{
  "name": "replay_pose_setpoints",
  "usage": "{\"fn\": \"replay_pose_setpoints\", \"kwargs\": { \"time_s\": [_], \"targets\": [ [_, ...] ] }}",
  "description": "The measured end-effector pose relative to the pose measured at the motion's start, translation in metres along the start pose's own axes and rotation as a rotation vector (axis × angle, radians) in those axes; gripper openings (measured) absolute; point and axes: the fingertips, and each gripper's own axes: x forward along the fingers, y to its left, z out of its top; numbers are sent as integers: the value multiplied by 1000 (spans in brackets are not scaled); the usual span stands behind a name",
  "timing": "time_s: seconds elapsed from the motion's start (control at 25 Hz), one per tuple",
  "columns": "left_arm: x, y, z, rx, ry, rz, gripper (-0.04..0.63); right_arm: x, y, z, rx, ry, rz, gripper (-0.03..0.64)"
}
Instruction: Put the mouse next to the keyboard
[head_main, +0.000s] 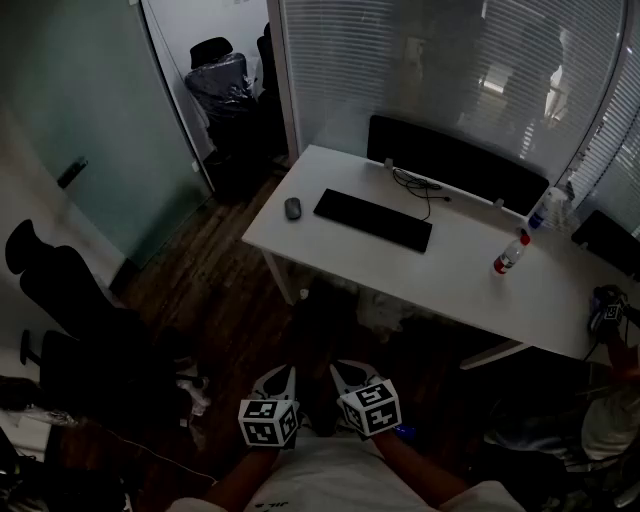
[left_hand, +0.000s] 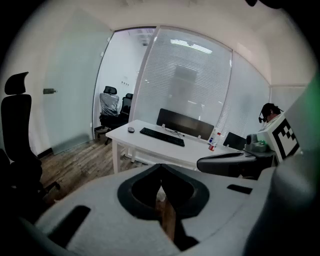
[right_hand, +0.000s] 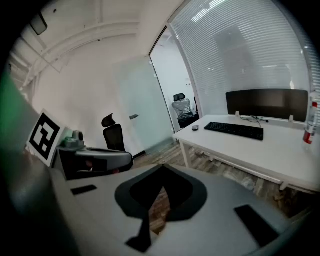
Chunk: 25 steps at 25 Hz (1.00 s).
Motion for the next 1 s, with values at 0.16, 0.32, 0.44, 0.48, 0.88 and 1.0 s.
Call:
{"fn": "replay_pose_setpoints", "kwargs": {
  "time_s": [0.16, 0.32, 0.44, 0.48, 0.88, 1.0],
  "targets": [
    [16, -2, 8, -10, -12, 9, 5, 6, -17, 1, 2, 5, 4, 3],
    [32, 2, 19, -22, -23, 11, 5, 18, -28, 10, 2, 14, 11, 3],
    [52, 11, 30, -29, -24, 5, 5, 35, -40, 21, -2, 16, 7, 3],
    [60, 15, 33, -28, -21, 0, 5, 41, -44, 25, 1, 16, 4, 3],
    [156, 90, 125, 23, -36, -47, 5, 146, -91, 110, 37, -4, -49, 3],
    [181, 120, 156, 34, -37, -64, 5, 184, -97, 146, 52, -31, -57, 3]
  ]
}}
